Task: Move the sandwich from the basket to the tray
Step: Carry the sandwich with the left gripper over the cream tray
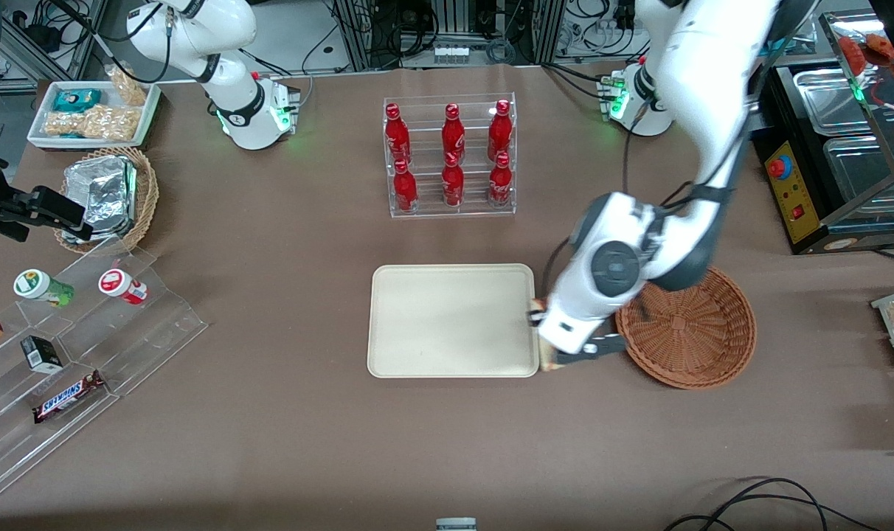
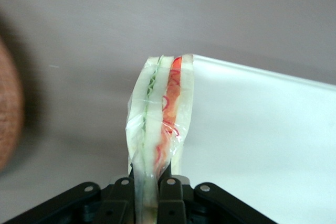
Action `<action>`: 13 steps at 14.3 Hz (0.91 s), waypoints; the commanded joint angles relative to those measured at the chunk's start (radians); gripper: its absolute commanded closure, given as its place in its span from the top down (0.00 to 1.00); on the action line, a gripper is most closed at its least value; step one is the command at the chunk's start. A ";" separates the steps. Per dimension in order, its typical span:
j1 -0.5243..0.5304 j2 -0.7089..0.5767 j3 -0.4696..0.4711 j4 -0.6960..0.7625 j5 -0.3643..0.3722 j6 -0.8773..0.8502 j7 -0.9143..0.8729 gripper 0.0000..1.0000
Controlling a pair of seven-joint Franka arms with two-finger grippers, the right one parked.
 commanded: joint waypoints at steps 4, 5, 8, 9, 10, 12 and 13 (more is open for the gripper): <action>-0.158 0.149 0.020 0.182 0.020 0.028 -0.124 0.00; -0.180 0.163 0.020 0.182 0.049 0.057 -0.159 0.00; -0.231 0.188 0.019 0.182 0.130 0.099 -0.247 0.00; -0.244 0.197 0.019 0.182 0.130 0.103 -0.250 0.00; -0.251 0.200 0.019 0.180 0.130 0.120 -0.250 0.00; -0.252 0.214 0.017 0.169 0.127 0.183 -0.251 0.01; -0.252 0.220 0.015 0.168 0.121 0.197 -0.251 0.04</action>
